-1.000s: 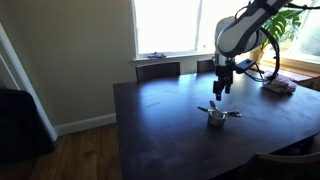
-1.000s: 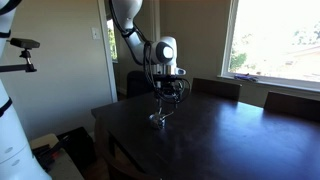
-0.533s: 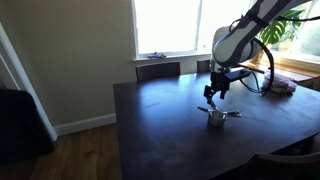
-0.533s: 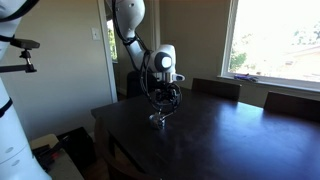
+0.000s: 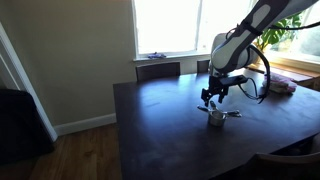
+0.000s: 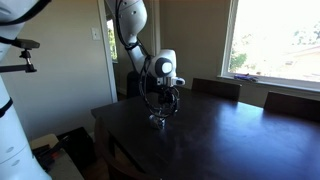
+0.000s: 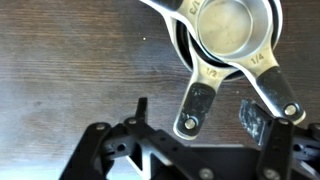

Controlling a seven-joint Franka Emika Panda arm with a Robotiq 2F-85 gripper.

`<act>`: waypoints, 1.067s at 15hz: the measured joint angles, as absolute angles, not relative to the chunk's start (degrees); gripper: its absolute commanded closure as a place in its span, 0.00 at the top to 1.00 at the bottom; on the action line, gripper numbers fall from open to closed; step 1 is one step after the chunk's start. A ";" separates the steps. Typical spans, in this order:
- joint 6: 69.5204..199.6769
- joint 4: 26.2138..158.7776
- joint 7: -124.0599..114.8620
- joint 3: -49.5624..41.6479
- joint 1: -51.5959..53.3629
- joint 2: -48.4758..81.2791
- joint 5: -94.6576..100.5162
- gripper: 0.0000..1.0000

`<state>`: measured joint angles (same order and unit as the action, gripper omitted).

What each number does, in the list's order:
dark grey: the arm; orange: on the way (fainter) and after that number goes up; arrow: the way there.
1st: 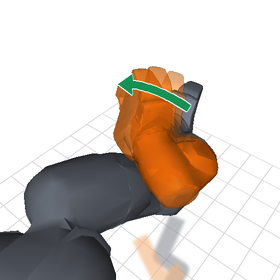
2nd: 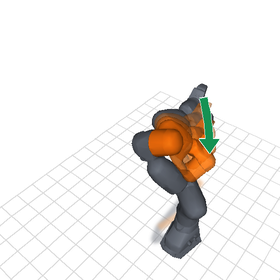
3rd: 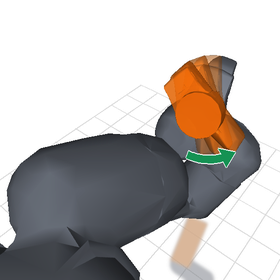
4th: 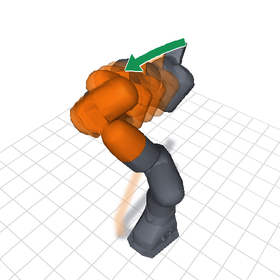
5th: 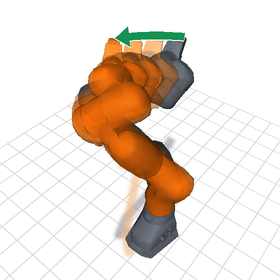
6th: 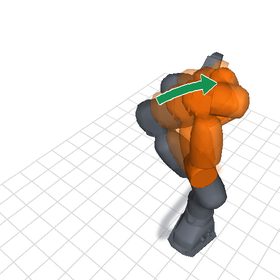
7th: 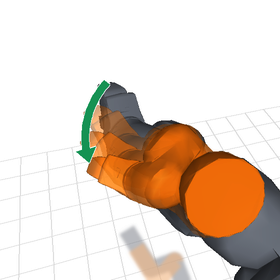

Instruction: Separate the cups

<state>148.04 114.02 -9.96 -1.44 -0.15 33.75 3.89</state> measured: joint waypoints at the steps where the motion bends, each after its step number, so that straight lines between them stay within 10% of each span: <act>1: 148.04 113.89 -10.30 -1.53 -0.13 34.00 3.77 0.55; 8: 148.04 113.67 -10.86 -1.80 0.14 34.85 3.29 0.11; 16: 147.96 113.72 -10.85 -1.92 0.75 34.72 3.29 0.13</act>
